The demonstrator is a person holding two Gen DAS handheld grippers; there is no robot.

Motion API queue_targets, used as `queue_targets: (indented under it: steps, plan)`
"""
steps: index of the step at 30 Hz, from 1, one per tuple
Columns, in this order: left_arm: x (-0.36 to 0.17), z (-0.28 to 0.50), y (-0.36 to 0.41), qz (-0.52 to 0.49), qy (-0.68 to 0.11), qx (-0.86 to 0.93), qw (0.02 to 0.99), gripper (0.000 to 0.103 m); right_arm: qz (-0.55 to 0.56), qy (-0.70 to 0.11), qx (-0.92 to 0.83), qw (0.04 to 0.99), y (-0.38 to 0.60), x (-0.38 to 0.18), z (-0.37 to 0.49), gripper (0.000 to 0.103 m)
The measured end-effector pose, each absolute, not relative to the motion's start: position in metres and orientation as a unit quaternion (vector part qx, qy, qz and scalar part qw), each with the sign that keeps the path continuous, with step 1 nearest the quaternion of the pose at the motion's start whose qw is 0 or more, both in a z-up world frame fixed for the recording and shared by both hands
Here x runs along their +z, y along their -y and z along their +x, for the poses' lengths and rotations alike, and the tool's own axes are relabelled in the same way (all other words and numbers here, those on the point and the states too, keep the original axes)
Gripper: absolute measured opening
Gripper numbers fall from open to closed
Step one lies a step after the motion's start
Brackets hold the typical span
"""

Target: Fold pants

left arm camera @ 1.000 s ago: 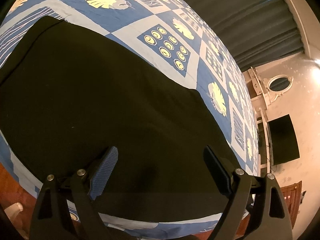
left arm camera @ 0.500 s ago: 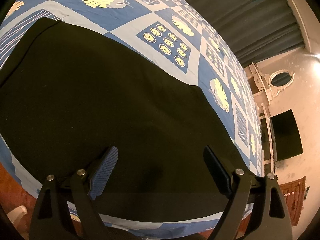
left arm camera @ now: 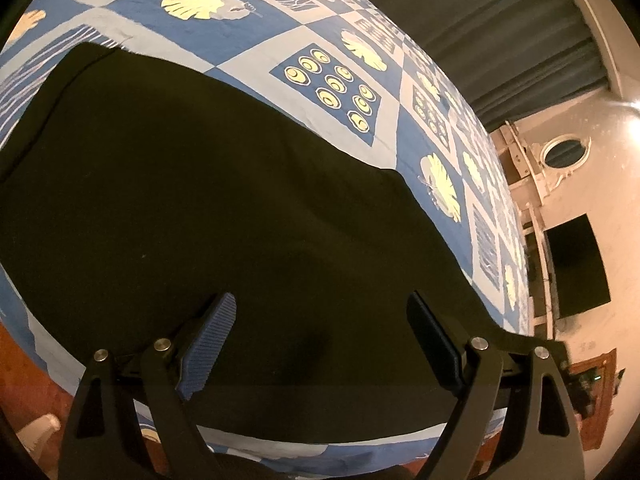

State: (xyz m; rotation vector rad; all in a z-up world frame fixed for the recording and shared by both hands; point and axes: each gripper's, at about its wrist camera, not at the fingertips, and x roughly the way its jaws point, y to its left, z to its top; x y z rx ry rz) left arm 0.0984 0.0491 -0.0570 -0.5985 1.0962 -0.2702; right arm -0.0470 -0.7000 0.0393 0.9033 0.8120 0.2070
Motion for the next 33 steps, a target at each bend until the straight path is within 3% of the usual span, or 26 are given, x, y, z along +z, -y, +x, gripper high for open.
queue_targets:
  steps: [8, 13, 33]
  plan:
    - [-0.054, 0.099, -0.043, -0.257, -0.512, -0.122, 0.811, 0.086, 0.364, -0.388, 0.113, 0.839, 0.616, 0.094, -0.023, 0.012]
    - [-0.054, 0.099, -0.043, -0.263, -0.513, -0.124, 0.807, 0.086, 0.332, -0.406, 0.107, 0.845, 0.555, 0.099, 0.000, 0.012]
    - [-0.052, 0.099, -0.037, -0.264, -0.515, -0.137, 0.804, 0.086, 0.218, -0.512, 0.054, 0.829, 0.356, -0.033, 0.070, 0.012]
